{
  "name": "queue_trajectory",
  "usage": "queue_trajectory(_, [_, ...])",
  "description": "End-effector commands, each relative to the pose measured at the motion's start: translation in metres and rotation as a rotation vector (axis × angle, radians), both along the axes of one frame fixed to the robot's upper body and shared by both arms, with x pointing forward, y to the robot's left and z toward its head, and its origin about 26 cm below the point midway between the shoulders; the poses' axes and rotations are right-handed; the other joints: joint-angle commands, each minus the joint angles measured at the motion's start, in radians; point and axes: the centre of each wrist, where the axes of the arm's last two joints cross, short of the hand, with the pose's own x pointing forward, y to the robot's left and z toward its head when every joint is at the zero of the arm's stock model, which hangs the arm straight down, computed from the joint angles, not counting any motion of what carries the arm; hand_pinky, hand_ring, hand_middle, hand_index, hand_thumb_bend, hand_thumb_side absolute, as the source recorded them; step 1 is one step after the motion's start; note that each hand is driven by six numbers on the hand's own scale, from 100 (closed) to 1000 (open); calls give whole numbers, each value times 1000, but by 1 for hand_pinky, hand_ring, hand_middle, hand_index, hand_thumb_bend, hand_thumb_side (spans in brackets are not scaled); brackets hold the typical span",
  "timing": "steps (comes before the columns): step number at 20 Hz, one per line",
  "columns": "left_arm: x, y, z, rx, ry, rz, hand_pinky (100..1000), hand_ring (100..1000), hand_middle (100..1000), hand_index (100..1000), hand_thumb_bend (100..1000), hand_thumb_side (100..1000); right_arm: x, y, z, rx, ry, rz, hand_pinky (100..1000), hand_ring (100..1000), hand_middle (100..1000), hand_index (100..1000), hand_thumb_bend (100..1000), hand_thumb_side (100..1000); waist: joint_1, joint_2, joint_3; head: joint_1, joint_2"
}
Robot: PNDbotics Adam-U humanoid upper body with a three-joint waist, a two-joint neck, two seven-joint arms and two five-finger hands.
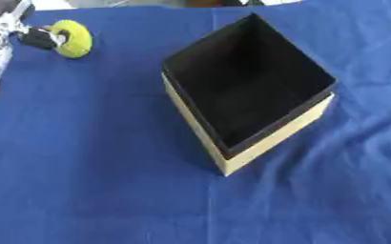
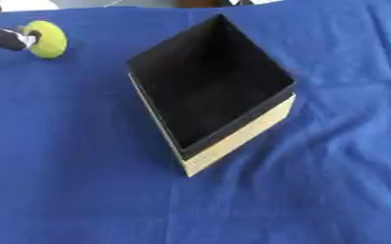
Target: Pick up objects on the table and place them in the box.
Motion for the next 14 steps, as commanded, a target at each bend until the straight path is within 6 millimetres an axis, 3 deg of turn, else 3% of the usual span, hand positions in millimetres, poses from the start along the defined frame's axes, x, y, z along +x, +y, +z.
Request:
queue_trajectory(1, [-6, 8, 29, 9, -14, 17, 930, 1000, 984, 936, 344, 156, -7, 1, 9, -4, -44, 16, 875, 879, 794, 869, 100, 100, 19, -117, -9, 3, -24])
queue_trajectory(10, [-10, 12, 37, 16, 114, 24, 970, 1000, 968, 925, 308, 211, -8, 2, 11, -8, -51, 31, 873, 876, 790, 870, 100, 111, 33, -98, -18, -3, -48])
queue_trajectory(14, [-14, 17, 46, 2, 153, 43, 979, 1000, 963, 933, 271, 224, -7, 2, 10, -11, -43, 38, 872, 874, 786, 871, 100, 129, 35, -87, 0, -2, -26])
